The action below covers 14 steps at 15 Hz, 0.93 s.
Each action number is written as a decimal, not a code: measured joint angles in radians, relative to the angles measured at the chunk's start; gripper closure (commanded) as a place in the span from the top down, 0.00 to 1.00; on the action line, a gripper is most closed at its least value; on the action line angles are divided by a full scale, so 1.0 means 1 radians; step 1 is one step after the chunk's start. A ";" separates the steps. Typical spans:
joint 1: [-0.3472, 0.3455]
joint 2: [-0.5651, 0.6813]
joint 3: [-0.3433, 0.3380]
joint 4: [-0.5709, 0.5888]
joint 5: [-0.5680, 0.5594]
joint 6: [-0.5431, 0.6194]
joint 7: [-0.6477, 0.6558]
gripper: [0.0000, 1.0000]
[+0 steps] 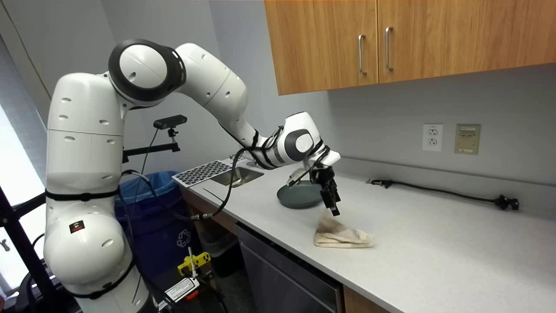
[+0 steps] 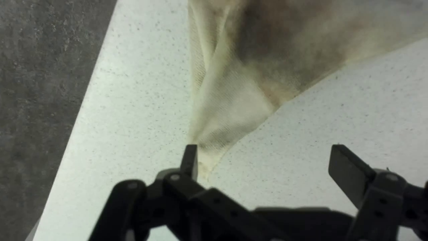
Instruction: Fold up the white towel on the counter.
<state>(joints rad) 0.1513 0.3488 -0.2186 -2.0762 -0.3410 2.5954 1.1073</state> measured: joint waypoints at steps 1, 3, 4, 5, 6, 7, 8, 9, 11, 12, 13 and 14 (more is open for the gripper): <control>-0.003 -0.042 0.018 -0.031 0.007 -0.007 -0.040 1.00; -0.016 -0.132 0.061 -0.094 0.046 -0.012 -0.151 1.00; -0.018 -0.178 0.075 -0.122 0.048 -0.015 -0.198 1.00; -0.018 -0.221 0.086 -0.147 0.047 -0.020 -0.241 1.00; -0.019 -0.263 0.096 -0.169 0.047 -0.028 -0.280 1.00; -0.022 -0.300 0.106 -0.187 0.047 -0.037 -0.314 1.00; -0.026 -0.333 0.118 -0.203 0.048 -0.045 -0.345 1.00; -0.031 -0.363 0.130 -0.218 0.049 -0.050 -0.370 1.00; -0.040 -0.410 0.154 -0.244 0.050 -0.060 -0.407 1.00; -0.044 -0.431 0.166 -0.256 0.050 -0.065 -0.419 1.00; -0.048 -0.451 0.178 -0.269 0.054 -0.068 -0.430 1.00; -0.051 -0.470 0.190 -0.282 0.062 -0.069 -0.440 1.00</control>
<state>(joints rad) 0.1005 -0.1212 -0.0287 -2.3577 -0.2788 2.5267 0.6672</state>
